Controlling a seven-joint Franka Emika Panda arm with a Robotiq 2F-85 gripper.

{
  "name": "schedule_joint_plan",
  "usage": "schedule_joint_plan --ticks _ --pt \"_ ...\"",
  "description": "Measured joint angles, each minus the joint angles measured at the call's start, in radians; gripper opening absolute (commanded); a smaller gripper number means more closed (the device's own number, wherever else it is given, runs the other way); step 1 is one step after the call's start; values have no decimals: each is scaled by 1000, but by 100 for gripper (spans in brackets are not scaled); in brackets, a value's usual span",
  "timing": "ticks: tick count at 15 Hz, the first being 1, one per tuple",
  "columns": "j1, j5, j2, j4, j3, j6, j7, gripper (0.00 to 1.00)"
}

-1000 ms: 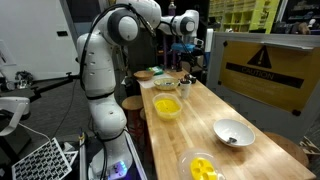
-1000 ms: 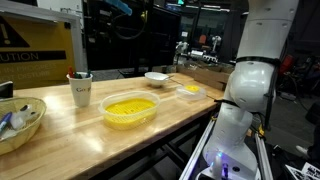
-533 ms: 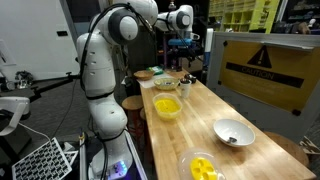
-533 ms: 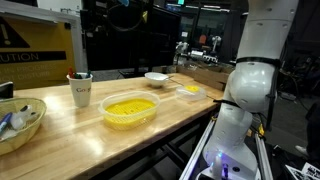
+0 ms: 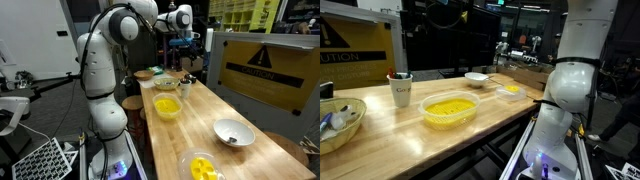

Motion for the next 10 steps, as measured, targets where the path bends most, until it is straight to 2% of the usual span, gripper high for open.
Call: schedule_joint_plan --ticks 6,10 --pt "-20 26 -3 -23 -15 163 174 100" --pt "-25 103 -4 -74 -17 271 259 100"
